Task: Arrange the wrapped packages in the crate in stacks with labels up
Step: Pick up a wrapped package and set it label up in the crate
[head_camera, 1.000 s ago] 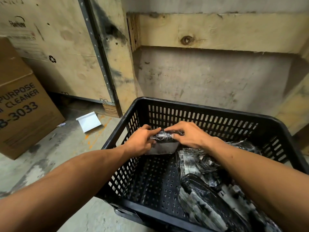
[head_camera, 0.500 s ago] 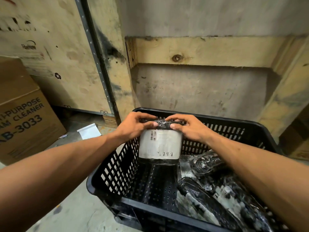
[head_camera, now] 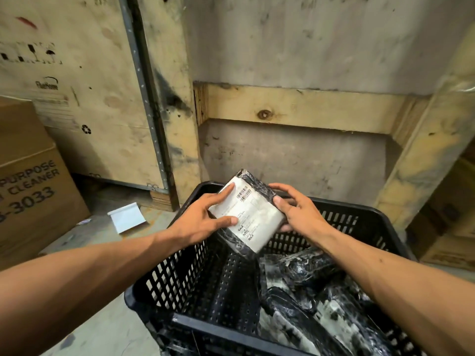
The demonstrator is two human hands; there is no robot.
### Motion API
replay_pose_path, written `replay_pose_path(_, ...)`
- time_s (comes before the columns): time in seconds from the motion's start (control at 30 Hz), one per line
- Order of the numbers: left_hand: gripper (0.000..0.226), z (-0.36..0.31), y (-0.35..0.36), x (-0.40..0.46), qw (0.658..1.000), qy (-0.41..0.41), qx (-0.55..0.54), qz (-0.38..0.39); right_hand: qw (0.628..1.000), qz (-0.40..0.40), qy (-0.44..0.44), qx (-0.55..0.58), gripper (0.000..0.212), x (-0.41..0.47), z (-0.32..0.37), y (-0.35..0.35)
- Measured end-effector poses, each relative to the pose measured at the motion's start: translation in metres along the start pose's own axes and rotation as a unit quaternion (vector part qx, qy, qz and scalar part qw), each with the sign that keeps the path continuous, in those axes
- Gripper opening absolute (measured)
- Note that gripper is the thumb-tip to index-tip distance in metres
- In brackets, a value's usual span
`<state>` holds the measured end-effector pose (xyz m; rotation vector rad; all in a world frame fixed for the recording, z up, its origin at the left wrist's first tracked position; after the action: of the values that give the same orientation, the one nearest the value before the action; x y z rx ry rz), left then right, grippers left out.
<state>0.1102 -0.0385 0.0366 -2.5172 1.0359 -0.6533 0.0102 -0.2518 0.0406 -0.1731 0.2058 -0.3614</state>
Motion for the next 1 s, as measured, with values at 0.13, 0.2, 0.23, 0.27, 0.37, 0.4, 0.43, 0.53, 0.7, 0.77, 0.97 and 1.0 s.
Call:
replay_pose_path(0.13,0.073,0.006,-0.004,0.007,0.997,-0.030,-0.073,0.024,0.996,0.082,0.026,-0.026,0.036,-0.001,-0.011,0.006)
replay_pose_path(0.2,0.073,0.010,-0.012,0.010,0.993,-0.057,-0.097,0.026,0.991,0.119,0.017,-0.054,0.047,-0.002,-0.007,0.008)
replay_pose_path(0.23,0.073,0.011,-0.016,0.012,0.992,-0.070,-0.105,0.030,0.989,0.132,0.008,-0.063,0.057,-0.002,-0.003,0.011)
replay_pose_path(0.27,0.074,0.011,-0.019,0.014,0.990,-0.080,-0.111,0.044,0.988,0.140,0.000,-0.066,0.066,-0.001,0.002,0.015)
replay_pose_path(0.37,0.076,0.011,-0.020,0.016,0.985,-0.098,-0.096,0.108,0.984,0.164,-0.012,-0.070,0.086,0.002,0.009,0.031)
replay_pose_path(0.4,0.077,0.012,-0.021,0.015,0.985,-0.103,-0.085,0.110,0.982,0.173,-0.012,-0.074,0.088,0.003,0.008,0.035)
replay_pose_path(0.43,0.080,0.014,-0.023,0.014,0.987,-0.109,-0.074,0.092,0.982,0.178,-0.010,-0.070,0.088,0.004,0.005,0.038)
replay_pose_path(0.53,0.099,0.017,-0.032,0.012,0.991,-0.126,-0.047,-0.017,0.988,0.152,0.025,-0.009,0.080,0.008,-0.013,0.043)
replay_pose_path(0.7,0.127,0.033,0.004,0.007,0.984,-0.167,-0.047,-0.046,0.992,0.079,0.061,0.072,0.076,0.017,-0.040,0.061)
replay_pose_path(0.77,0.132,0.046,0.010,0.003,0.979,-0.196,-0.025,-0.043,0.993,0.063,0.077,0.061,0.078,0.018,-0.050,0.069)
replay_pose_path(0.97,0.122,0.086,0.033,-0.017,0.960,-0.278,0.009,0.037,0.987,0.022,0.156,0.022,0.079,0.011,-0.101,0.091)
replay_pose_path(1.0,0.121,0.092,0.036,-0.020,0.958,-0.284,0.013,0.043,0.986,0.024,0.167,0.014,0.080,0.012,-0.109,0.094)
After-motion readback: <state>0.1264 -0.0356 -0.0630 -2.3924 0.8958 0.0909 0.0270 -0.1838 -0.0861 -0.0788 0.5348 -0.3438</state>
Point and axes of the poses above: each hand's wrist, its own x-axis towards the middle knuckle, its own y-axis out of the palm, z = x × y, the point moved 8 cm from there along x, towards the middle knuckle, and after that the axes turned 12 degrees about y, right-handed, at the moved point
